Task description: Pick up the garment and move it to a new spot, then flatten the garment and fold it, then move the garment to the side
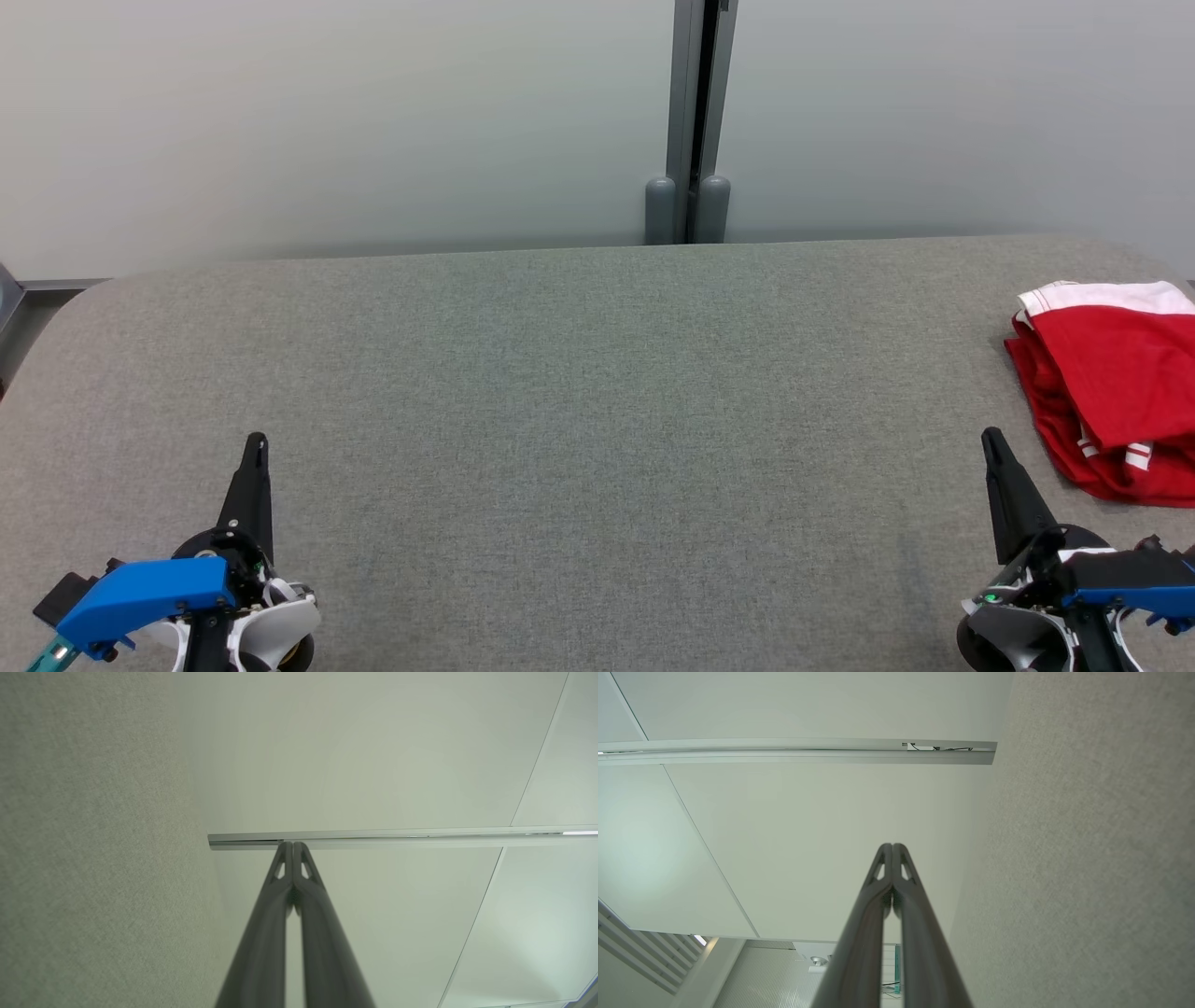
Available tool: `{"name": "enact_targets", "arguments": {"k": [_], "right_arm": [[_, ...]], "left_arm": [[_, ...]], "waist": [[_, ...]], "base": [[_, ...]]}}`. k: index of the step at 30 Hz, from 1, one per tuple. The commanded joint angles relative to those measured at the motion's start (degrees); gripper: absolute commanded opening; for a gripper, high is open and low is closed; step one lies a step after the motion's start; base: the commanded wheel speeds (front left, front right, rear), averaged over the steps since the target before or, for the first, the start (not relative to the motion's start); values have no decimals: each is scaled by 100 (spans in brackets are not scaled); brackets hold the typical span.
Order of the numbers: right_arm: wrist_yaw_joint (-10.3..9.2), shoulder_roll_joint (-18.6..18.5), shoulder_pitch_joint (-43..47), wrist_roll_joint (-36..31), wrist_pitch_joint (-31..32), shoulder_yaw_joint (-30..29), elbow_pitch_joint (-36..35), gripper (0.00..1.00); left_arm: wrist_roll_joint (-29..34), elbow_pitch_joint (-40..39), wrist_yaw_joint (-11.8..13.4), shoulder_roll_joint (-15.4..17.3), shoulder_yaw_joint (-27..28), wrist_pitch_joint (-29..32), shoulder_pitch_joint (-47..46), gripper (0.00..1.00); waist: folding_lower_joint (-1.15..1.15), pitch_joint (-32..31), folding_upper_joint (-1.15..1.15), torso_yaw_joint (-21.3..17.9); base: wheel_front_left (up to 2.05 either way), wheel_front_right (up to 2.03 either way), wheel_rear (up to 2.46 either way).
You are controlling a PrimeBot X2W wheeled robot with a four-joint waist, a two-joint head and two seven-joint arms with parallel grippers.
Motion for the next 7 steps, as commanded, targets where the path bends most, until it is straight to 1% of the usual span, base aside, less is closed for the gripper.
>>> {"name": "enact_targets", "arguments": {"k": [1,7], "right_arm": [[2,-38,-62,14,17,-10,6,0],[2,-38,-62,14,17,-9,6,0]], "left_arm": [[-14,-28,-10,-11,12,21,-52,0],[-14,-28,-11,-11,12,21,-52,0]], "waist": [[0,0,0,0],[0,0,0,0]], "base": [[0,0,0],[0,0,0]]}}
